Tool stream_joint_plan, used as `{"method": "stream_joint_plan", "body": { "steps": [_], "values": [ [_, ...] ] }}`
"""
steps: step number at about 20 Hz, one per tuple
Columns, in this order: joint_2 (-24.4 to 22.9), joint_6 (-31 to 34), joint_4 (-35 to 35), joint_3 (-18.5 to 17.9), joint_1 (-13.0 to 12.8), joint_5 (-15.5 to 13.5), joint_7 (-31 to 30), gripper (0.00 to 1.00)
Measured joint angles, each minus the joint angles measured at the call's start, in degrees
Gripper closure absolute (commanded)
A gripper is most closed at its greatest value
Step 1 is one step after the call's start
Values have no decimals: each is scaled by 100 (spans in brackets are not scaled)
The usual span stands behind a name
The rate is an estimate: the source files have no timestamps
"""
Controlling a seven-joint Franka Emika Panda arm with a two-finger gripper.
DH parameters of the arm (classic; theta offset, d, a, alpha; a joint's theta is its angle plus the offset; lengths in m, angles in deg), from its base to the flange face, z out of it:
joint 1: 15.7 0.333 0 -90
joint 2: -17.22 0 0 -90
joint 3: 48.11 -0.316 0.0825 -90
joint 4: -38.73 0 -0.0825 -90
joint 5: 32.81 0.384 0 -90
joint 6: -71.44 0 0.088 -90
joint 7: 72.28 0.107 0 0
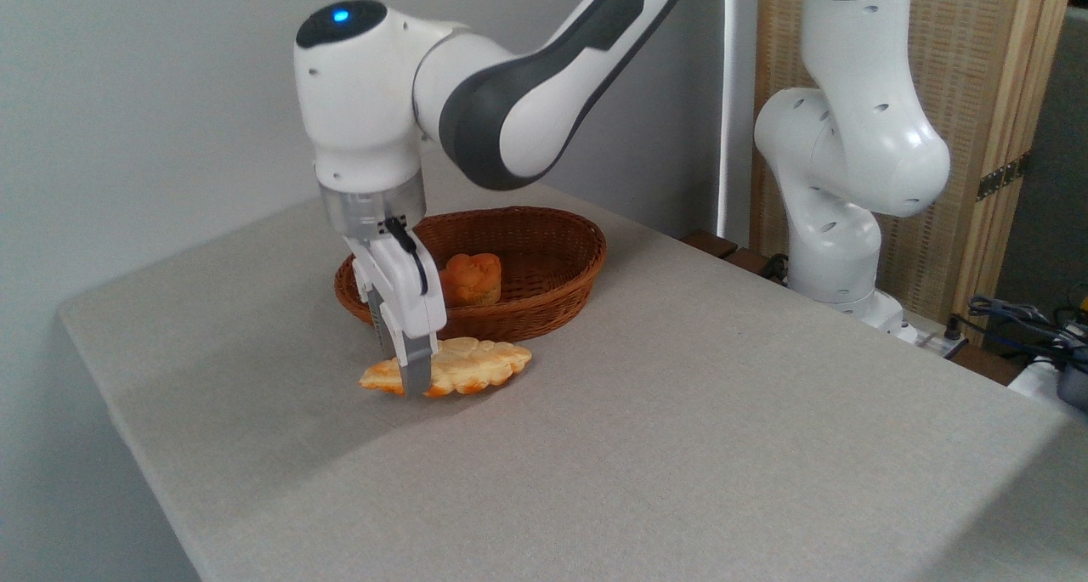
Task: Put bread into the basket
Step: 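Lift the flatbread and carry it over the wicker basket, then lower the flatbread into the basket and release it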
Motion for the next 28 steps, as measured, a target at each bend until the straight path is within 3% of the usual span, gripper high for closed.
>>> {"method": "stream_joint_plan", "body": {
  "steps": [6, 14, 17, 23, 28],
  "values": [
    [-376, 197, 159, -66, 23, 197, 30, 56],
    [-709, 1536, 402, 160, -152, 70, -76, 54],
    [-767, 2066, 398, 219, -286, -228, -218, 47],
    [-773, 2540, 182, 244, -703, -476, -311, 0],
    [-700, 2540, 35, 247, -1056, -489, -322, 0]
  ]
}}
